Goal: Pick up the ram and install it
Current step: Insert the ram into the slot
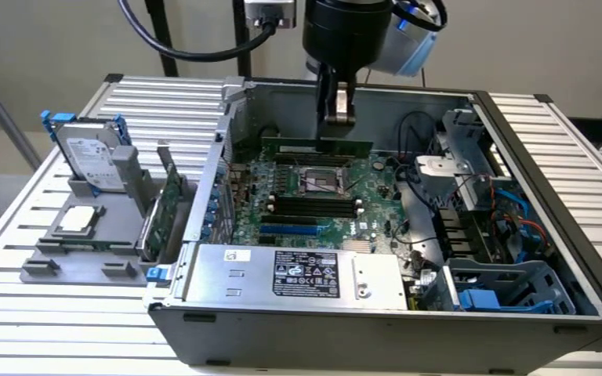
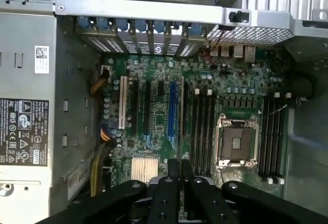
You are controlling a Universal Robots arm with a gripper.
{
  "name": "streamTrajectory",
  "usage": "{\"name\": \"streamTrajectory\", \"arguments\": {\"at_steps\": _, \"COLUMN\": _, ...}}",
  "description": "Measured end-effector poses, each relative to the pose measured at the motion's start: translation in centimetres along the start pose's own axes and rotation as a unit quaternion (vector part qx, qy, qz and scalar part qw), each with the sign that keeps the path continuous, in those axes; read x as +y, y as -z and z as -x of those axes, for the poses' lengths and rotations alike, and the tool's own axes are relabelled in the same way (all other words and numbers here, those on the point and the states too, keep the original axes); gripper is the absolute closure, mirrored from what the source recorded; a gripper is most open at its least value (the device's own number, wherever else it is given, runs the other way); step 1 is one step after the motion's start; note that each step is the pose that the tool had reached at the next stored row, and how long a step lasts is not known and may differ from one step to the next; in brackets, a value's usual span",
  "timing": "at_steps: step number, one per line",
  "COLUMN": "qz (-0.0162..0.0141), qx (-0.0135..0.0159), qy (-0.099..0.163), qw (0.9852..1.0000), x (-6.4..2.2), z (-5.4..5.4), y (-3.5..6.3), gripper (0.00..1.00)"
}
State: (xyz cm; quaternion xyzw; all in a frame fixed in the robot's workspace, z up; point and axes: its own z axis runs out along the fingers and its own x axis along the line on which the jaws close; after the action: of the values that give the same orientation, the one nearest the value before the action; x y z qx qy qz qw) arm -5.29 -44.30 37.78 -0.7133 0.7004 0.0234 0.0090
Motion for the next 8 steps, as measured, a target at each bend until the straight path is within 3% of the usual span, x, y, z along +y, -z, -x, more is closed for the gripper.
{"name": "streamTrajectory", "arguments": {"at_steps": 8, "qz": 0.0000, "qx": 0.0000, "qy": 0.000, "qw": 1.0000, "x": -0.86, "z": 3.4, "y": -1.35, "gripper": 1.00}}
